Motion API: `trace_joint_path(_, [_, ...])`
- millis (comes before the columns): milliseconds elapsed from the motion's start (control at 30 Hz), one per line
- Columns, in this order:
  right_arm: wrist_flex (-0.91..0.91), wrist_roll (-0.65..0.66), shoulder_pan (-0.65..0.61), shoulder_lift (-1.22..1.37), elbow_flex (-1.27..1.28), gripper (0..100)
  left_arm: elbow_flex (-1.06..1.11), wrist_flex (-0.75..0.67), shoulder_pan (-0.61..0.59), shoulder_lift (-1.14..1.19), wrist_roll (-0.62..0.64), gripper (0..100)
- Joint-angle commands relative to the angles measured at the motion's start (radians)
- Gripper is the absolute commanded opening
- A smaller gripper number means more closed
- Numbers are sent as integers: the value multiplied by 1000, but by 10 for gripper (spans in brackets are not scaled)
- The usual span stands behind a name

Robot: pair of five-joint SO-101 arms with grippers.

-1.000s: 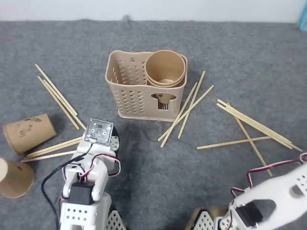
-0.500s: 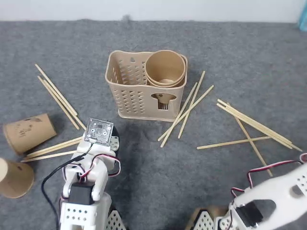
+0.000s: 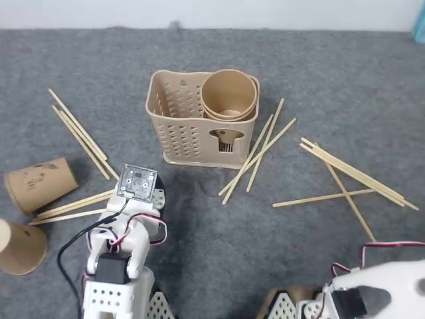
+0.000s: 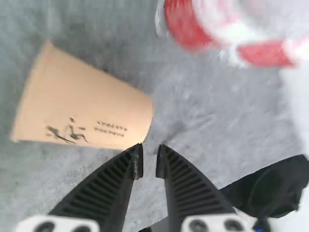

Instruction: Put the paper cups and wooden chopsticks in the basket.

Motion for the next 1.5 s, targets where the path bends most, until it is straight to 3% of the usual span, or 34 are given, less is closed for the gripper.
trace_joint_path(0, [36, 32, 25, 41, -41, 54, -5, 3, -6, -6, -12, 15])
trace_joint_path(267, [27, 26, -28, 189, -43, 54, -5, 5, -6, -6, -12, 15])
trace_joint_path(467, [33, -123, -125, 213, -40, 54, -5, 5, -6, -6, -12, 15])
trace_joint_path(867, [41, -247, -278, 205, -43, 60, -5, -2, -6, -6, -12, 15])
trace_joint_path(1300, [42, -359, -377, -139, -18, 59, -5, -3, -2, -6, -14, 15])
trace_joint_path(1467, [44, -370, -460, -306, 187, 102, -5, -3, -2, -6, -14, 15])
